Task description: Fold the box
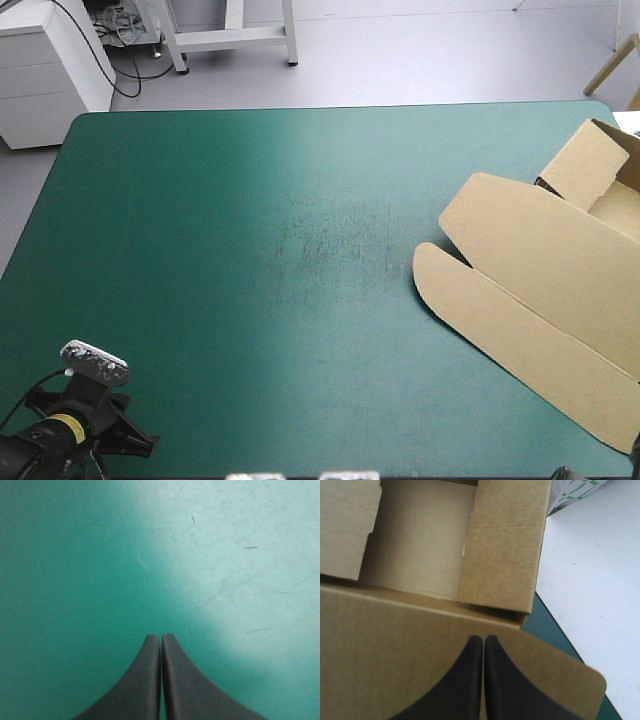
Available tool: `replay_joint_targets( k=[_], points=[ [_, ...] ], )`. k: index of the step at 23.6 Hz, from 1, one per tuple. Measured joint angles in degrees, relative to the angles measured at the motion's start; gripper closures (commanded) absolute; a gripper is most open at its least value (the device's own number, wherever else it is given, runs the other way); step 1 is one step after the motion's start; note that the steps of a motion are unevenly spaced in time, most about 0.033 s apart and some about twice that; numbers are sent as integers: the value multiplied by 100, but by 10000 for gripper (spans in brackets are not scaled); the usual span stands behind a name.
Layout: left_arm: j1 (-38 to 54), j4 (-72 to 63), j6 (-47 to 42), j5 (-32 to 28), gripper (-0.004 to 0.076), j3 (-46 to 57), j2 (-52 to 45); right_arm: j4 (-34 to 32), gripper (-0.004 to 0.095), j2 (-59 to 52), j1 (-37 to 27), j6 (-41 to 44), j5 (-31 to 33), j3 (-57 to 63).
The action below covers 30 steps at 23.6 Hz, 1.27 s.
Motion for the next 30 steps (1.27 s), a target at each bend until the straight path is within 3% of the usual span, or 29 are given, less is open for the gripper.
replay_joint_targets(
  k=[10, 13, 18, 25, 30],
  points=[
    [0, 0, 0, 0, 734, 0, 0, 1027, 923, -2542, 98, -326, -288, 1953],
    [0, 0, 0, 0, 734, 0, 0, 1163, 923, -3277, 505, -482, -344, 2650],
    [0, 0, 0, 0, 734, 0, 0, 1231, 924, -4728, 1775, -775, -57, 3994],
    [0, 0, 0, 0, 734, 0, 0, 1417, 924, -6483, 2288, -1020, 87, 5129],
    [0, 0, 0, 0, 734, 0, 0, 1589, 926, -6964, 2745, -1313, 87, 5562]
  ],
)
